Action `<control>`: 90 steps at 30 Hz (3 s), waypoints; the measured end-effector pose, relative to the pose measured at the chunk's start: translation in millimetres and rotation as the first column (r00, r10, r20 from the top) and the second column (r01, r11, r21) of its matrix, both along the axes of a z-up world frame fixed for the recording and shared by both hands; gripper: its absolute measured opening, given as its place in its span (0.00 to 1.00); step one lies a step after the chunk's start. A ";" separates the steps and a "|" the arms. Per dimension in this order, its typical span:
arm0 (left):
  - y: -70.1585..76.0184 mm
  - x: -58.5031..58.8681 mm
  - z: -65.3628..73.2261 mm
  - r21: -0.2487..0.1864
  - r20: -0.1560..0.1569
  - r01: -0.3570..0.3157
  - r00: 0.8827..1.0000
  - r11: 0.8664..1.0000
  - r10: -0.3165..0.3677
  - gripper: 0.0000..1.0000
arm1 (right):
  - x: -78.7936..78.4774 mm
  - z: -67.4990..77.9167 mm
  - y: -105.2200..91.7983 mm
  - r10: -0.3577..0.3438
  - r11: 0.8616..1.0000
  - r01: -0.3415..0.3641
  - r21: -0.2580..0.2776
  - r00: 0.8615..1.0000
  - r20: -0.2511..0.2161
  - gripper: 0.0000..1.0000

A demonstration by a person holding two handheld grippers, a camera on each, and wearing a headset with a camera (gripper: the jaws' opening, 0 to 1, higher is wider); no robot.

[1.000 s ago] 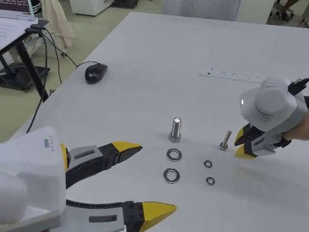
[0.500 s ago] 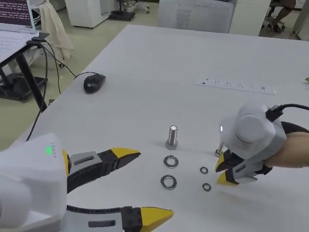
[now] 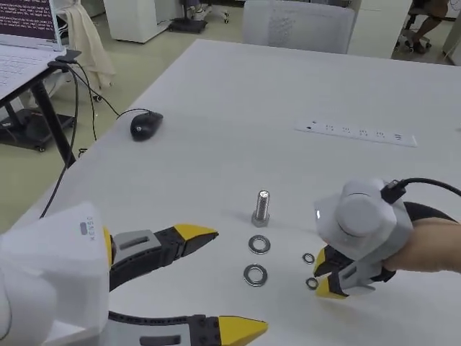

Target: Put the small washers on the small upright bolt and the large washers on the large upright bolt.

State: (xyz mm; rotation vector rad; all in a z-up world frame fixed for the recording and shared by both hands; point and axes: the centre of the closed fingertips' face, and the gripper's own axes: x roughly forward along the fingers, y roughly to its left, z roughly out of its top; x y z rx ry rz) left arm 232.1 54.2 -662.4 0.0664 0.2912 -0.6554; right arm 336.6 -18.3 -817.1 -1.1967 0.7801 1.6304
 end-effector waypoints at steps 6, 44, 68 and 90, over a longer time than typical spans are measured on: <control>1.2 1.6 -1.1 0.003 -0.002 -0.003 1.000 1.000 0.003 0.62 | 1.4 -4.9 0.7 -0.002 1.000 0.002 -0.008 1.000 -0.005 0.18; 1.3 5.7 -5.5 -0.005 -0.005 -0.011 1.000 1.000 0.011 0.61 | 2.1 -9.0 2.6 0.019 0.999 -0.019 -0.036 1.000 0.006 0.13; -5.8 12.6 -9.8 -0.007 -0.018 0.015 1.000 1.000 -0.015 0.61 | 75.3 62.1 -23.0 -0.123 0.992 0.122 0.024 0.989 0.083 0.12; -0.6 18.5 -13.2 -0.013 -0.032 0.005 0.999 1.000 -0.006 0.61 | 101.2 62.4 -2.6 -0.100 0.995 0.101 -0.001 0.989 0.105 0.12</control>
